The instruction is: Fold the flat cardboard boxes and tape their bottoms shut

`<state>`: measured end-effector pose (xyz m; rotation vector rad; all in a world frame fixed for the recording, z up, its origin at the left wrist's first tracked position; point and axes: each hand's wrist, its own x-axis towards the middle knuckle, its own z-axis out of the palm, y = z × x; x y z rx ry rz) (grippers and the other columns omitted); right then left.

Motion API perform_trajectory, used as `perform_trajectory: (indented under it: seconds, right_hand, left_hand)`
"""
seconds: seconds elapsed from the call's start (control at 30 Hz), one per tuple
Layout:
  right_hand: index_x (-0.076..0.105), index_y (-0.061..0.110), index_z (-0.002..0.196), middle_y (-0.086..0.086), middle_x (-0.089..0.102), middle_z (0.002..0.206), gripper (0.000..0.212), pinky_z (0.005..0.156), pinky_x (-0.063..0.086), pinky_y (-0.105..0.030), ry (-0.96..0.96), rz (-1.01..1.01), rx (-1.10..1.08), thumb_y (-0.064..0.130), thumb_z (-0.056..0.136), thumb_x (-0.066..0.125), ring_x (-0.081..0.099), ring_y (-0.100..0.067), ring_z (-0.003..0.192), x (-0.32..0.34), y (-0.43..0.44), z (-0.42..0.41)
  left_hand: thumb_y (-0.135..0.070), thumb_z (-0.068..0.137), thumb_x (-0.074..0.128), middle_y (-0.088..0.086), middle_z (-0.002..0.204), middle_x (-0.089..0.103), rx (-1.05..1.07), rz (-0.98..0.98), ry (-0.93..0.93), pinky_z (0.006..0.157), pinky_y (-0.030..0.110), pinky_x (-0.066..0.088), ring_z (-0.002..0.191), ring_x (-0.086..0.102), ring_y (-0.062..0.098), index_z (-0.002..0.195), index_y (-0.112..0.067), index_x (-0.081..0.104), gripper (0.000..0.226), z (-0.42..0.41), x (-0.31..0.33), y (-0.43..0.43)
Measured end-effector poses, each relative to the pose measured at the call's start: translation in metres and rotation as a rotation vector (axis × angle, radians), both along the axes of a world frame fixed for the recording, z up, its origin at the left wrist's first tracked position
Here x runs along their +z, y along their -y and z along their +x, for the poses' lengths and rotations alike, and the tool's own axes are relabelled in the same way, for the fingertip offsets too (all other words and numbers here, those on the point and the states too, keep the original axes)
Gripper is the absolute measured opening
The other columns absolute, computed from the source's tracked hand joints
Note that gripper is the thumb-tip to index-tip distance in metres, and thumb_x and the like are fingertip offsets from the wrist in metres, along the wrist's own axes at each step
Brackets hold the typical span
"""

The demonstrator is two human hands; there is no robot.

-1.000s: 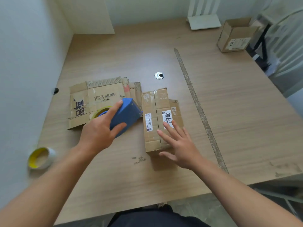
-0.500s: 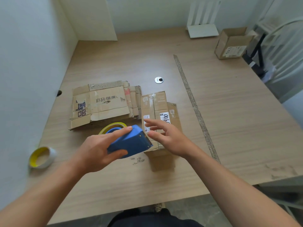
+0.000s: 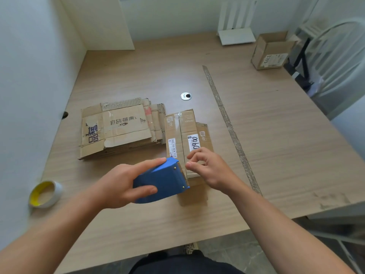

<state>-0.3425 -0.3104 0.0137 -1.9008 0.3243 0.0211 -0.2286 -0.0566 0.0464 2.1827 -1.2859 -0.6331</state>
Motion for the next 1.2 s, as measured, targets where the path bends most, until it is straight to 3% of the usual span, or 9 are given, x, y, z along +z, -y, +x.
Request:
perform_trajectory:
  seconds: [0.07, 0.17, 0.23, 0.33, 0.53, 0.63, 0.77, 1.07, 1.2]
  right_hand:
    - [0.065, 0.019, 0.072, 0.008, 0.059, 0.106, 0.021, 0.08, 0.04, -0.018, -0.023, 0.008, -0.019, 0.02, 0.092, 0.069, 0.058, -0.003, 0.098, -0.003, 0.003, -0.006]
    - [0.062, 0.019, 0.067, 0.006, 0.059, 0.103, 0.026, 0.08, 0.039, -0.013, -0.02, 0.024, -0.106, 0.017, 0.092, 0.069, 0.057, 0.002, 0.092, -0.008, 0.014, -0.021]
    - [0.061, 0.017, 0.066, 0.005, 0.061, 0.101, 0.027, 0.086, 0.042, -0.019, -0.027, 0.054, -0.214, 0.016, 0.092, 0.069, 0.059, -0.003, 0.092, -0.014, 0.032, -0.036]
    - [0.062, 0.012, 0.07, -0.001, 0.063, 0.101, 0.024, 0.089, 0.052, -0.039, -0.106, 0.131, -0.304, 0.015, 0.094, 0.066, 0.061, -0.015, 0.091, -0.023, 0.052, -0.054]
    - [0.056, 0.009, 0.079, -0.01, 0.067, 0.094, 0.021, 0.085, 0.06, -0.038, -0.19, 0.319, -0.389, 0.019, 0.096, 0.064, 0.068, -0.019, 0.098, -0.032, 0.041, -0.045]
    - [0.055, 0.008, 0.081, -0.014, 0.069, 0.103, 0.021, 0.081, 0.061, -0.033, -0.219, 0.274, -0.407, 0.019, 0.096, 0.065, 0.07, -0.019, 0.097, -0.04, 0.041, -0.041]
    - [0.053, 0.007, 0.083, -0.012, 0.069, 0.098, 0.02, 0.073, 0.06, -0.024, -0.231, 0.243, -0.414, 0.015, 0.097, 0.063, 0.071, -0.014, 0.09, -0.047, 0.039, -0.035]
    - [0.052, 0.013, 0.078, -0.011, 0.069, 0.093, 0.026, 0.09, 0.058, -0.044, -0.356, 0.169, -0.385, 0.025, 0.096, 0.064, 0.07, -0.027, 0.099, -0.073, 0.041, -0.03]
    - [0.052, 0.017, 0.076, -0.002, 0.061, 0.079, 0.029, 0.091, 0.054, -0.05, -0.406, 0.037, -0.341, 0.035, 0.094, 0.065, 0.065, -0.026, 0.085, -0.083, 0.044, -0.031]
  left_hand:
    - [-0.068, 0.078, 0.055, -0.016, 0.101, 0.068, -0.01, 0.052, -0.07, 0.067, 0.016, 0.049, 0.079, 0.063, 0.006, 0.137, -0.071, 0.024, 0.067, 0.002, 0.0, 0.006]
    - [-0.068, 0.076, 0.055, -0.017, 0.107, 0.068, -0.005, 0.119, -0.133, 0.075, 0.024, 0.053, 0.088, 0.064, 0.005, 0.136, -0.071, 0.025, 0.066, 0.007, -0.002, 0.006]
    - [-0.071, 0.074, 0.056, -0.023, 0.114, 0.066, 0.01, 0.173, -0.159, 0.082, 0.027, 0.053, 0.096, 0.064, 0.003, 0.135, -0.071, 0.027, 0.067, 0.014, -0.002, -0.006]
    - [-0.075, 0.069, 0.056, -0.034, 0.122, 0.059, 0.053, 0.229, -0.223, 0.088, 0.027, 0.051, 0.106, 0.061, -0.002, 0.131, -0.073, 0.03, 0.067, 0.023, -0.001, -0.023]
    - [-0.072, 0.065, 0.058, -0.035, 0.119, 0.059, 0.104, 0.342, -0.294, 0.093, 0.029, 0.049, 0.105, 0.059, -0.006, 0.122, -0.075, 0.039, 0.06, 0.027, -0.01, -0.009]
    - [-0.07, 0.065, 0.059, -0.034, 0.118, 0.06, 0.121, 0.381, -0.299, 0.094, 0.03, 0.048, 0.104, 0.059, -0.007, 0.122, -0.07, 0.045, 0.059, 0.03, -0.017, -0.003]
    - [-0.064, 0.067, 0.061, -0.031, 0.115, 0.063, 0.154, 0.423, -0.312, 0.092, 0.029, 0.048, 0.101, 0.06, -0.007, 0.119, -0.064, 0.052, 0.053, 0.034, -0.022, 0.002]
    - [-0.055, 0.071, 0.06, -0.027, 0.11, 0.066, 0.162, 0.485, -0.356, 0.082, 0.021, 0.046, 0.094, 0.061, -0.009, 0.114, -0.058, 0.056, 0.043, 0.033, -0.028, 0.015]
    - [-0.057, 0.069, 0.058, -0.026, 0.111, 0.064, 0.161, 0.507, -0.339, 0.083, 0.022, 0.046, 0.098, 0.06, -0.004, 0.115, -0.058, 0.054, 0.046, 0.03, -0.031, 0.026]
